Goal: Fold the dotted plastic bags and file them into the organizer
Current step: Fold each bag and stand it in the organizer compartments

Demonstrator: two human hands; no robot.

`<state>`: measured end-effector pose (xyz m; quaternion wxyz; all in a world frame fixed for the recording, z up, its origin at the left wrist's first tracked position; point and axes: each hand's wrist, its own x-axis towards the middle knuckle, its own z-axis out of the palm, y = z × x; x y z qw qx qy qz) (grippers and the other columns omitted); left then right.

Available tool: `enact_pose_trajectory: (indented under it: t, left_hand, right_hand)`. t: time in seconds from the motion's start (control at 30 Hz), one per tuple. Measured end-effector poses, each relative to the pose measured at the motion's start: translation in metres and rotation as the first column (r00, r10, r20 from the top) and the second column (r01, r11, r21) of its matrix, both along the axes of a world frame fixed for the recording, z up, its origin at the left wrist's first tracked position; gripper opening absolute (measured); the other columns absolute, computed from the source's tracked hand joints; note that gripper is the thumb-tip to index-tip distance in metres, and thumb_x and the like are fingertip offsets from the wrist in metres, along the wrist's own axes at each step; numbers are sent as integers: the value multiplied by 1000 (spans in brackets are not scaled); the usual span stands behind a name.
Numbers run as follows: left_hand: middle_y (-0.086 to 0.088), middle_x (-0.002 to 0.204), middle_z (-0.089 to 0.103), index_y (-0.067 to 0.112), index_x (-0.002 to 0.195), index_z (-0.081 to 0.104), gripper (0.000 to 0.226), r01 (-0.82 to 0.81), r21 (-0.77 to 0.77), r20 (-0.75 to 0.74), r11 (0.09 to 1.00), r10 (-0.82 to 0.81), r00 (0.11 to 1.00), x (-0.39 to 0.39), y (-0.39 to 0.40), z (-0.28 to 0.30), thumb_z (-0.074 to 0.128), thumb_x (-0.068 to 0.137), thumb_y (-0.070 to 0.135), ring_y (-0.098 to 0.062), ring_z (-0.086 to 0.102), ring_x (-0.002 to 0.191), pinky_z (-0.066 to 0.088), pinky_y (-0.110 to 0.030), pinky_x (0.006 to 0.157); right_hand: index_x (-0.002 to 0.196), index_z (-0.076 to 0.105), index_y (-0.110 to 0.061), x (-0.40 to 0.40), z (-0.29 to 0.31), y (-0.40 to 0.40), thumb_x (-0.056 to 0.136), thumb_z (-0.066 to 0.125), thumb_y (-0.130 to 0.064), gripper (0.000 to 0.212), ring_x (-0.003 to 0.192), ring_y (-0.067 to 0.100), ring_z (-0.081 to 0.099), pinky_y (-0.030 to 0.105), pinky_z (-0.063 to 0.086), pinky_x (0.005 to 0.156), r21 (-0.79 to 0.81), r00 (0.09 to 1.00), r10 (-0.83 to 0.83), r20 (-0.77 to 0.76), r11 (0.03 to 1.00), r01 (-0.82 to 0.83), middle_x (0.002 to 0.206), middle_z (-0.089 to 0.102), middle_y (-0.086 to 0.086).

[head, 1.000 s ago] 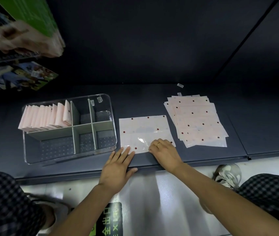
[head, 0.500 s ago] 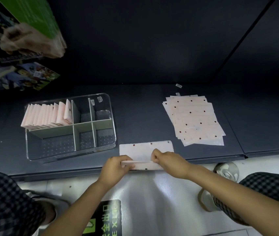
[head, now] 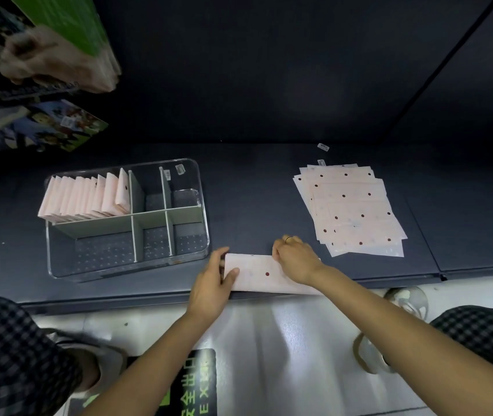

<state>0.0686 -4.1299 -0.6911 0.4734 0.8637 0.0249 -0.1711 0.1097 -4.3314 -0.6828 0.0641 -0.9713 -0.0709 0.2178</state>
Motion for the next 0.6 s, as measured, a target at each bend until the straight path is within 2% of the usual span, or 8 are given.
enact_pose_trajectory:
  t: [0.07,0.13,0.23,0.3,0.33,0.43,0.53,0.6]
  left_hand:
    - [0,124,47,22,136,38,43,44,140,109,989,-60,992,-7,-4,1,52,95,25,-23,56,102,50,-36,79]
    - [-5,130,44,16,136,43,46,82,323,258,943,-171,951,-15,-8,1,56,93,24,-26,50,111,48,-38,86]
    - [-14,142,45,10,133,50,53,220,526,390,822,-463,796,-23,-18,-4,65,86,28,-36,43,130,36,-48,108]
    - [-13,152,30,11,143,39,64,316,662,325,679,-641,696,-24,-22,-12,56,90,44,-32,26,141,19,-49,115]
    - [-13,154,22,13,146,31,69,336,709,275,620,-682,678,-24,-22,-16,48,92,52,-31,19,143,16,-49,116]
    - [-15,156,-6,22,150,1,77,395,739,173,545,-721,671,-19,-16,-31,26,91,66,-35,-4,144,1,-51,116]
    - [-19,155,0,29,150,3,78,395,776,151,491,-754,640,-13,-12,-36,22,87,72,-39,0,143,5,-54,116]
    - [-21,155,-4,33,148,-2,79,416,778,126,471,-764,632,-9,-11,-37,20,85,75,-40,-4,143,0,-54,115]
  right_hand:
    - [107,53,-7,0,-4,0,83,38,8,31,108,29,46,35,39,89,14,1000,-17,15,1000,16,112,51,10]
    - [105,52,-7,-1,-6,1,81,37,9,33,107,28,45,32,36,86,37,999,-40,23,999,39,111,50,10]
    - [108,51,-4,-4,-8,2,80,37,10,34,109,29,45,33,37,88,28,998,-49,48,998,48,113,50,12]
    - [110,50,-4,-5,-9,4,82,37,9,33,110,30,44,34,37,90,24,997,-58,57,998,56,115,49,13]
    - [111,50,-4,-5,-9,4,83,37,8,33,110,29,44,33,37,91,22,996,-63,59,998,61,116,49,13]
    - [113,50,-4,-5,-10,5,84,38,8,33,111,29,44,34,38,92,23,995,-65,72,998,64,117,49,13]
    - [113,50,-6,-5,-13,5,86,40,5,30,111,28,45,33,39,91,18,995,-69,77,998,68,117,49,13]
    - [115,49,-7,-6,-13,6,87,42,2,30,111,27,45,33,39,91,7,993,-88,73,996,88,119,50,12]
